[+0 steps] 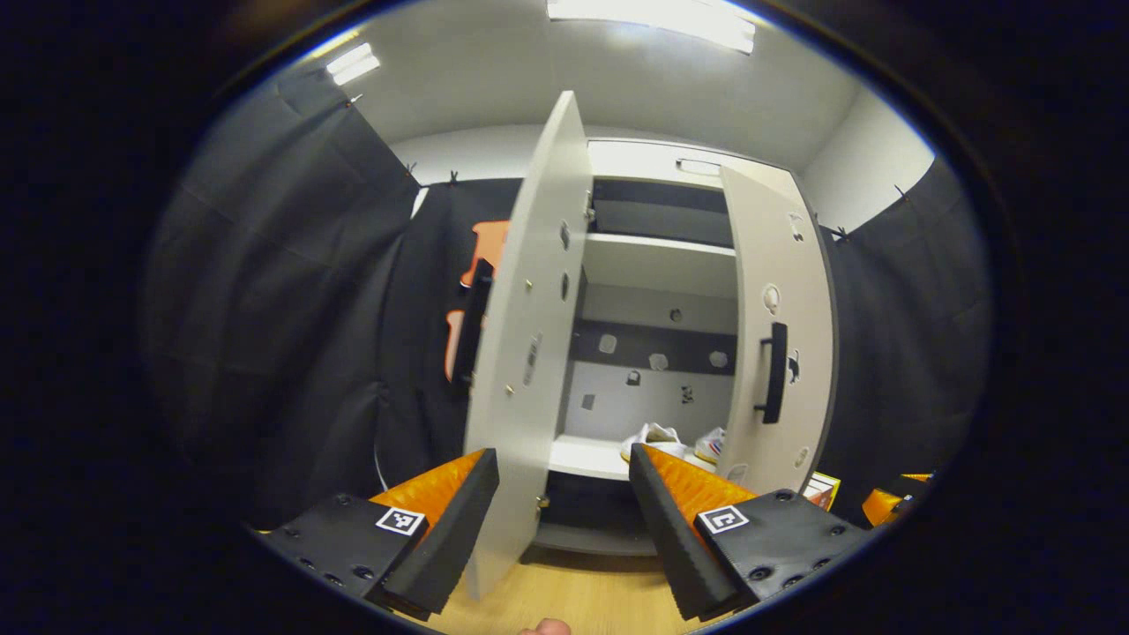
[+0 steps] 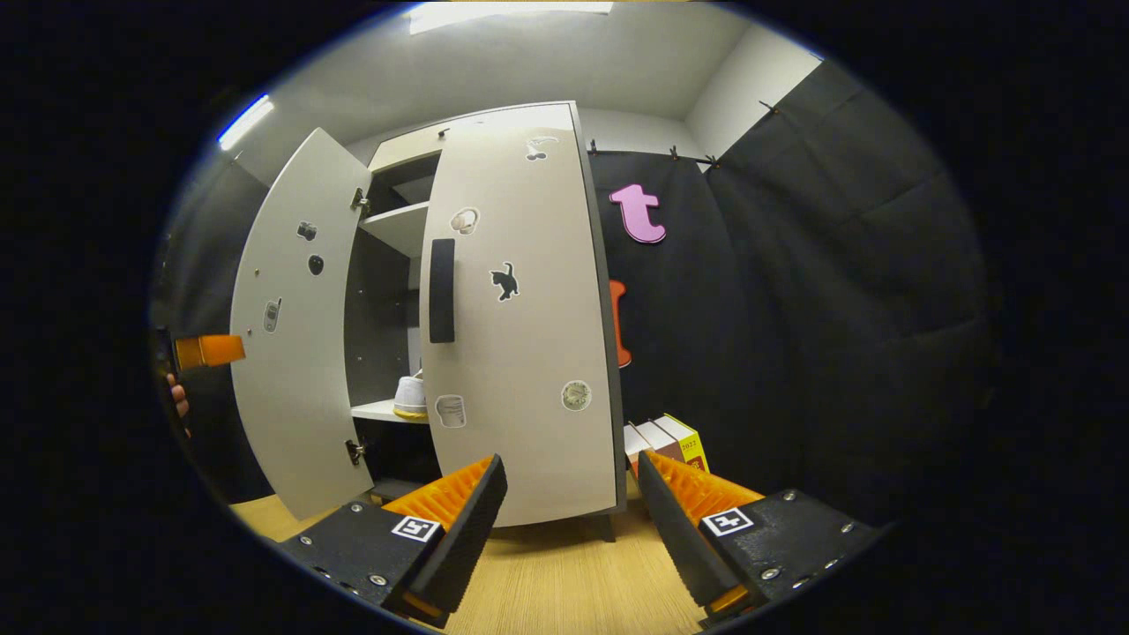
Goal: Grab one shoe with the right hand and put it into the shoe cabinet, grab the other shoe with the left hand and put it into the shoe cabinet; then close the right door with the right hand and the left door with the left hand.
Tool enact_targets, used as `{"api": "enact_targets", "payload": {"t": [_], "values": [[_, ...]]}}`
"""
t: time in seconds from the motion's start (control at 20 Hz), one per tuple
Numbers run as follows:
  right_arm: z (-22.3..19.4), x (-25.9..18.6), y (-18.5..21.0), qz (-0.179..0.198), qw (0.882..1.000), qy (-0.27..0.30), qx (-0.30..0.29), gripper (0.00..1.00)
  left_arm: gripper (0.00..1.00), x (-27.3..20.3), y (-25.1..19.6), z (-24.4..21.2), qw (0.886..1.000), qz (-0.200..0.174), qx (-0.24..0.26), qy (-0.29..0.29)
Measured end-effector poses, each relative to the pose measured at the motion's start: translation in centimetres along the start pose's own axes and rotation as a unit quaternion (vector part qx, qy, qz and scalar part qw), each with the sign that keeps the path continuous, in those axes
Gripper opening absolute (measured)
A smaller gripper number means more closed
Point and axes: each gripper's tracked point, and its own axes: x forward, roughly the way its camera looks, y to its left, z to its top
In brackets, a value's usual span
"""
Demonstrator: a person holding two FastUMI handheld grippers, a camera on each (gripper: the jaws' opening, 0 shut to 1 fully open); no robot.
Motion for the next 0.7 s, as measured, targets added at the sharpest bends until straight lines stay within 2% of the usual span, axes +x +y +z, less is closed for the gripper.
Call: {"api": "enact_targets", "payload": {"t": [0.1, 0.15, 0.2, 0.25, 0.45, 0.5, 0.65, 0.7], "values": [[-0.1, 0.2, 0.8, 0.012, 1.0, 0.003, 0.001, 0.92, 0.93, 1.0, 4.4, 2.0, 0.999, 0.04, 0.017, -0.01], [-0.2, 0.4, 1.1, 0.017, 1.0, 0.005, 0.001, 0.92, 0.96, 1.7, 6.6, 3.1, 0.998, 0.061, 0.025, -0.018], [-0.1, 0.3, 1.5, 0.022, 1.0, 0.006, 0.002, 0.92, 0.93, 2.7, 8.3, 3.9, 0.997, 0.072, 0.028, -0.024], [0.0, 0.4, 1.6, 0.025, 1.0, 0.006, 0.004, 0.92, 0.96, 3.9, 9.5, 4.3, 0.996, 0.078, 0.028, -0.029], [0.6, 0.5, 1.7, 0.027, 1.0, 0.002, 0.0, 0.92, 0.94, 9.4, 12.6, 2.4, 0.997, 0.079, 0.015, -0.015], [0.9, 0.4, 1.5, 0.026, 1.0, 0.001, -0.001, 0.92, 0.99, 10.4, 13.3, 1.9, 0.997, 0.083, 0.009, -0.007], [1.2, 0.3, 0.8, 0.017, 1.0, 0.0, -0.003, 0.92, 0.96, 12.1, 13.8, 1.1, 0.996, 0.086, 0.001, -0.005], [1.4, 0.2, 0.6, 0.014, 1.0, -0.001, -0.003, 0.92, 0.92, 12.2, 13.8, 1.5, 0.996, 0.085, 0.003, -0.013]]}}
